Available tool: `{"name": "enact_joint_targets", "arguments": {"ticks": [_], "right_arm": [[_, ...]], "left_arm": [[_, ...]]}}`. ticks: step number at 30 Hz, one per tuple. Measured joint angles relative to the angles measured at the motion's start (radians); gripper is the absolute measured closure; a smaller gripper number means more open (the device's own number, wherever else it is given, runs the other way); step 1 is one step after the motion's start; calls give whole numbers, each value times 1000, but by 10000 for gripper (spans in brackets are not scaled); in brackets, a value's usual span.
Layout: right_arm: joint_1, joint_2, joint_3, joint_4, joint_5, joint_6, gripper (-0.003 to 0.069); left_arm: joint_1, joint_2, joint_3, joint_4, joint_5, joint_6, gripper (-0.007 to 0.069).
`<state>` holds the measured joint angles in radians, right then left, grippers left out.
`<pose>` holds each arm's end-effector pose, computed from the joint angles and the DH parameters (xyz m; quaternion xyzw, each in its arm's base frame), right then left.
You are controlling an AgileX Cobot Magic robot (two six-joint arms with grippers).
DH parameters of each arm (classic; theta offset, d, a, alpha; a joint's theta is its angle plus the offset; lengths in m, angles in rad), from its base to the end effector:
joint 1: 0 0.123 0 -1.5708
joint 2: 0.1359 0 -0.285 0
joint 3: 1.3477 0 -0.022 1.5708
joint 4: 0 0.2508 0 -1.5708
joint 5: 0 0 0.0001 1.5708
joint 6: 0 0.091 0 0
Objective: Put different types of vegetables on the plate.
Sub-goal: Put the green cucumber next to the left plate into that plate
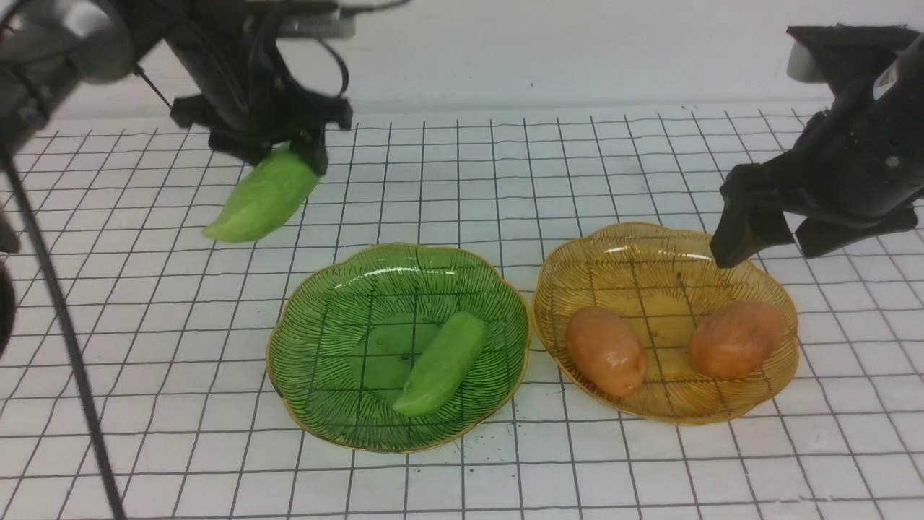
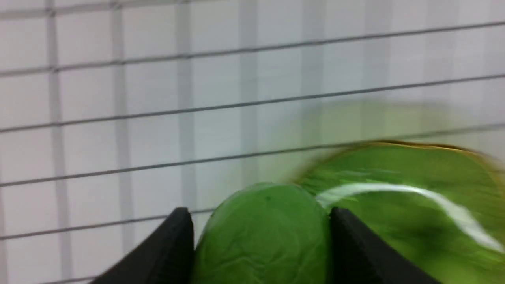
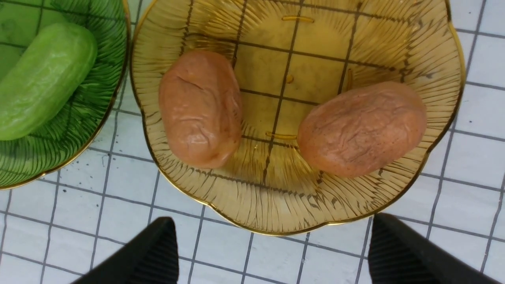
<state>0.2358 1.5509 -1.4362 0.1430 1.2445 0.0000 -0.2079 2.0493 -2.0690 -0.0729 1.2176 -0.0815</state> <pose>0.2995 0.0846 0.3351 -0.1035 0.9810 0.0873 0.1392 0.4406 -0.0993 0.3232 0.0570 0.9713 -0.0686 0.2203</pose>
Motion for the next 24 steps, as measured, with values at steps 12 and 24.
{"name": "enact_joint_targets", "arguments": {"ticks": [12,24], "right_arm": [[0,-221,206,28,-1,-21,290],[0,-972,589,27,-72,-29,662]], "left_arm": [[-147,108,143,-31,13,22,239],[-156,110,143,-39,13,22,75]]}}
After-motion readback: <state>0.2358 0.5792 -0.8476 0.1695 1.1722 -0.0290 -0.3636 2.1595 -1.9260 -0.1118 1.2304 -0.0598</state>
